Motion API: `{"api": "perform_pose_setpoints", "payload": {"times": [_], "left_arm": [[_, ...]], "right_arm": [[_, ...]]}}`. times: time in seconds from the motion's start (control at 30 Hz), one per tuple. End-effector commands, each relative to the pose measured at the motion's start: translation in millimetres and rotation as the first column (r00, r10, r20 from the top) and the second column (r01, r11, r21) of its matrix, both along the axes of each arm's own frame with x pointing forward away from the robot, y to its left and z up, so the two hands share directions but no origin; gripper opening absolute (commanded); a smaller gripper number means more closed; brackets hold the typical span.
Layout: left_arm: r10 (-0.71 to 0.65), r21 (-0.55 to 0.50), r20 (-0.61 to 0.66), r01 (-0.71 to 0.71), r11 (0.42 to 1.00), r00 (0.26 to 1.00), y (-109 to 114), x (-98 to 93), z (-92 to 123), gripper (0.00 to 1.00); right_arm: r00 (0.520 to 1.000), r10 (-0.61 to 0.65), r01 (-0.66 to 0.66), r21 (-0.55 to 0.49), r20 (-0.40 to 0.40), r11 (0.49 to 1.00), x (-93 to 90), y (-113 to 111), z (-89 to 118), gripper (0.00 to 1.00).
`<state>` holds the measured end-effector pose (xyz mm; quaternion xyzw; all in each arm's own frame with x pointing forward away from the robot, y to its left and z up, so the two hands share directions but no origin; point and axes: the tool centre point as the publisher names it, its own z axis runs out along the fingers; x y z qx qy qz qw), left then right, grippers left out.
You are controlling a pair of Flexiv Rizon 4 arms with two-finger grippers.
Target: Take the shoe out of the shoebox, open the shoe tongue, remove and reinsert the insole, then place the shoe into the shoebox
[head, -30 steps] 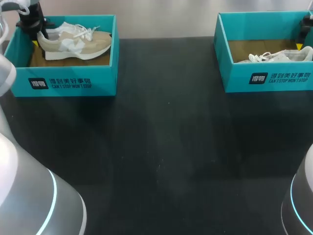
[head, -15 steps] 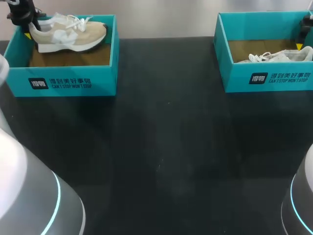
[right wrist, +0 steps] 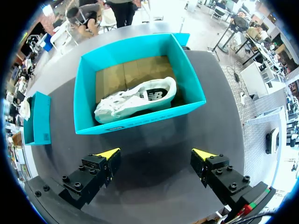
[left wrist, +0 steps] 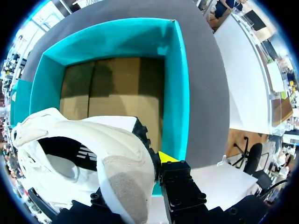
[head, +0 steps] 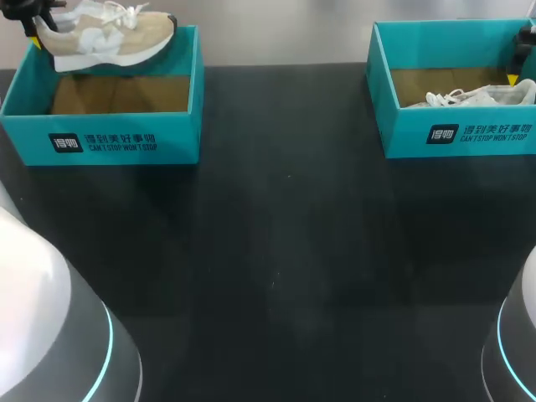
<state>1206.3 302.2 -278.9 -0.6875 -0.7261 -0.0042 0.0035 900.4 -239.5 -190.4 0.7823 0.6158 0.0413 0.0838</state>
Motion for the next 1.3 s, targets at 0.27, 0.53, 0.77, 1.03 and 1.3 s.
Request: {"api": "perform_pose_setpoints", "payload": {"times": [0.27,0.53,0.77,1.03,1.3], "left_arm": [[-0.014,0.026,-0.015,0.014,1.000,1.000,-6.4,-1.3,60.5,0.00],[-0.033,0.062,0.001,0.033,0.998,0.999,-7.3,-15.0,103.8,0.00],[-0.044,0.117,0.011,0.043,0.992,0.999,-6.6,-49.6,134.0,0.00],[-0.055,0.166,0.030,0.049,0.985,0.998,-12.8,-95.1,163.3,0.00],[-0.086,0.119,-0.011,0.086,0.989,0.996,-19.5,-144.6,186.9,0.00]], "right_arm": [[1.000,-0.001,0.001,-0.001,0.001,1.000,-0.6,0.2,-0.1,1.00],[1.000,-0.001,0.001,-0.001,0.001,1.000,-0.6,0.2,-0.1,1.00],[1.000,-0.001,0.001,-0.001,0.001,1.000,-0.6,0.2,-0.1,1.00],[1.000,-0.001,0.001,-0.001,0.001,1.000,-0.6,0.2,-0.1,1.00],[1.000,-0.001,0.001,-0.001,0.001,1.000,-0.6,0.2,-0.1,1.00]]}}
